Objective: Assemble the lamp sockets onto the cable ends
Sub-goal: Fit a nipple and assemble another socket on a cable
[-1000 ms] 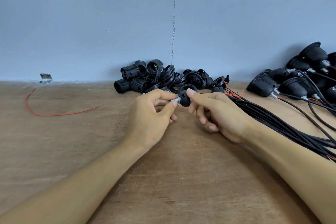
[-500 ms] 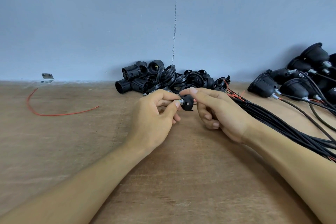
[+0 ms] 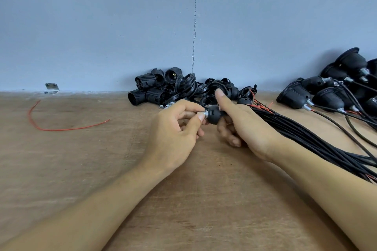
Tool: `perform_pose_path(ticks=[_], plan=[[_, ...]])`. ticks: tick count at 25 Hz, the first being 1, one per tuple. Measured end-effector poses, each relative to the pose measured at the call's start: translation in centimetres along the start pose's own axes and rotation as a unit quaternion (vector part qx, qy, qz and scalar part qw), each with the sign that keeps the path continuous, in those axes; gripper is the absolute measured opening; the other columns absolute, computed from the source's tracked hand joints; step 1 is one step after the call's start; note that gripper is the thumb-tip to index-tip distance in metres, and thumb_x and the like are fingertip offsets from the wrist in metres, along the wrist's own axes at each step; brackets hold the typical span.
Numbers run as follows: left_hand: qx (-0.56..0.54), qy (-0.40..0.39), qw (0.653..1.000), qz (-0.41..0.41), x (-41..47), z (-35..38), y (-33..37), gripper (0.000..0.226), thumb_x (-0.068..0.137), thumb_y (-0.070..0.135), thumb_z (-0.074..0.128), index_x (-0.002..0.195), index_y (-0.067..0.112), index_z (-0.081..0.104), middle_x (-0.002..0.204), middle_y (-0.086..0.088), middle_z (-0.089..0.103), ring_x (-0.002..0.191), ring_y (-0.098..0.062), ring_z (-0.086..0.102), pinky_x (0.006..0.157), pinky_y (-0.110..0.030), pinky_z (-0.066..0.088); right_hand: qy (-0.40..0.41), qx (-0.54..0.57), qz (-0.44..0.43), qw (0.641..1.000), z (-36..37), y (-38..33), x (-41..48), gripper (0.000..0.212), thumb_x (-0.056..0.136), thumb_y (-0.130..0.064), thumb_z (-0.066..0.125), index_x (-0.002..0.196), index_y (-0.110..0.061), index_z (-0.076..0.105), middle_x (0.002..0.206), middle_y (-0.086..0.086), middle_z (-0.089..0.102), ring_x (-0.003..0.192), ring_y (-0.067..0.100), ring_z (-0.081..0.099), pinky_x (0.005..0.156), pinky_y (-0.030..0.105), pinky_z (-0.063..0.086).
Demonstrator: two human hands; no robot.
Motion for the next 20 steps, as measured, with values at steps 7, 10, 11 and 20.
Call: perform_pose_path(ticks=[7,10,11,20], plan=[[0.026,0.017,1.0,-0.003,0.2,-0.5,-0.2,0.016,0.095,0.008,0.068,0.092,0.023,0.071,0.076,0.006,0.073,0.061,-0.011,0.07,0.061,-0.027,0.058,0.047,0.046,-0.053,0.996,-0.5,-0.2,0.3,0.033,0.096,-0.046,0.059,0.103,-0.015,0.067,0.063,-0.005,0.066,0.048,0.013,0.049,0.057,0.026,0.045],[0.028,0.018,0.999,0.003,0.1,-0.4,-0.1,0.015,0.095,0.009,0.068,0.092,0.024,0.071,0.077,0.006,0.073,0.062,-0.011,0.07,0.063,-0.031,0.059,0.088,0.046,-0.058,0.993,-1.3,-0.2,0.2,0.042,0.094,-0.056,0.056,0.11,-0.018,0.065,0.061,-0.005,0.063,0.045,0.013,0.046,0.047,0.022,0.039],[0.025,0.023,0.999,0.003,0.1,-0.5,-0.2,0.015,0.096,0.011,0.067,0.092,0.024,0.071,0.077,0.006,0.073,0.062,-0.011,0.07,0.062,-0.031,0.059,0.074,0.065,-0.068,0.993,-1.2,-0.3,0.2,0.038,0.092,-0.05,0.064,0.115,-0.02,0.064,0.069,-0.008,0.065,0.051,0.013,0.052,0.048,0.023,0.041],[0.032,0.019,0.999,0.014,0.1,-0.5,-0.2,0.014,0.097,0.013,0.066,0.092,0.025,0.071,0.077,0.007,0.073,0.061,-0.012,0.071,0.06,-0.033,0.06,0.044,0.066,-0.056,0.995,-0.5,-0.4,0.1,0.037,0.096,-0.046,0.057,0.122,-0.02,0.06,0.09,-0.005,0.067,0.055,0.018,0.056,0.049,0.025,0.041]])
Point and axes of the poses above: each hand's wrist, its own x-axis towards the middle knuckle, its own z-axis out of the palm, y = z × x, the point moved 7 cm from there along x, towards the middle knuckle
